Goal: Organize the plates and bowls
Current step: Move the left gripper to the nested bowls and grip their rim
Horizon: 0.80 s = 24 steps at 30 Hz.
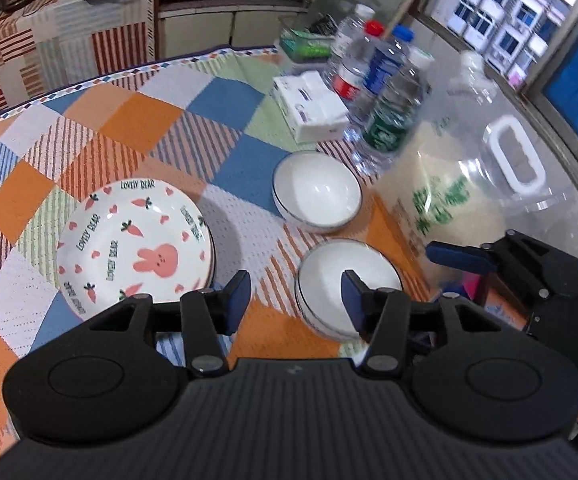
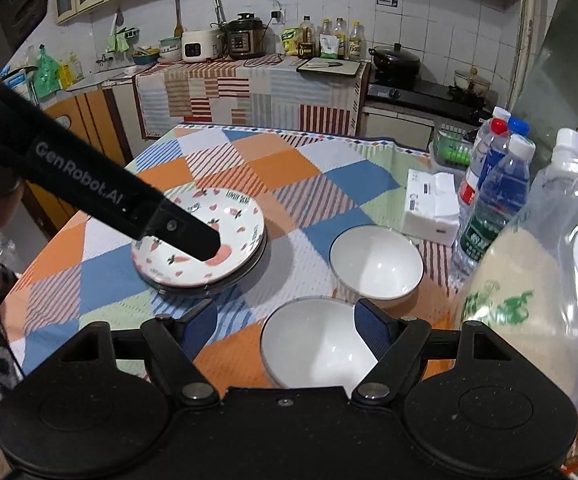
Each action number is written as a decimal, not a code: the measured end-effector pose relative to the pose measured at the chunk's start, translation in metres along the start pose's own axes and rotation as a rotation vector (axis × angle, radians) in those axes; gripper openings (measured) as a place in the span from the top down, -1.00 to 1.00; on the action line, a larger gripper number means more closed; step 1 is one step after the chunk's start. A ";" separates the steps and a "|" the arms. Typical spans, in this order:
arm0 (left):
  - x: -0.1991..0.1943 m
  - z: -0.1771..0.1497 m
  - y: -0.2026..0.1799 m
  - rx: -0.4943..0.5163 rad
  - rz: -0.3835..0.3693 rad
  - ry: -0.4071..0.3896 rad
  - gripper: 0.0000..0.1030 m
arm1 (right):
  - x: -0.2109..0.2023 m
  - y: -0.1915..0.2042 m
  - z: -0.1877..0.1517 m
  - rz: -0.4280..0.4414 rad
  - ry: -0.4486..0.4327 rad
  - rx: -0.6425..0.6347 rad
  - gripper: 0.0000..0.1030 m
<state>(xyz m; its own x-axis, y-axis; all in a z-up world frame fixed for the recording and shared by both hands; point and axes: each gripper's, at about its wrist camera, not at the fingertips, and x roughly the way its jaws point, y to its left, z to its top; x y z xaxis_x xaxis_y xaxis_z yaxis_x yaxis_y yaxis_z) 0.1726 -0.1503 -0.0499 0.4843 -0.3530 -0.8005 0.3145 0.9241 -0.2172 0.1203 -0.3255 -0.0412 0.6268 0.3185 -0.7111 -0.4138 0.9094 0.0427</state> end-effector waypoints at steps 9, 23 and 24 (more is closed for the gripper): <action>0.051 0.029 0.034 -0.126 0.028 0.035 -0.09 | 0.057 -0.033 0.016 -0.018 0.067 0.134 -0.72; 0.176 0.057 0.040 -0.213 -0.061 0.034 -0.05 | 0.148 -0.084 0.008 -0.045 0.222 0.313 -0.72; 0.190 0.060 0.039 -0.219 -0.060 0.068 -0.05 | 0.152 -0.086 0.007 -0.039 0.224 0.317 -0.72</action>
<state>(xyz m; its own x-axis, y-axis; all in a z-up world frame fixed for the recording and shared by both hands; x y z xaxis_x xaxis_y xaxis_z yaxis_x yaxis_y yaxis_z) 0.3263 -0.1904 -0.1771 0.4116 -0.4048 -0.8165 0.1530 0.9139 -0.3759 0.2563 -0.3537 -0.1481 0.4641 0.2482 -0.8503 -0.1458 0.9683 0.2030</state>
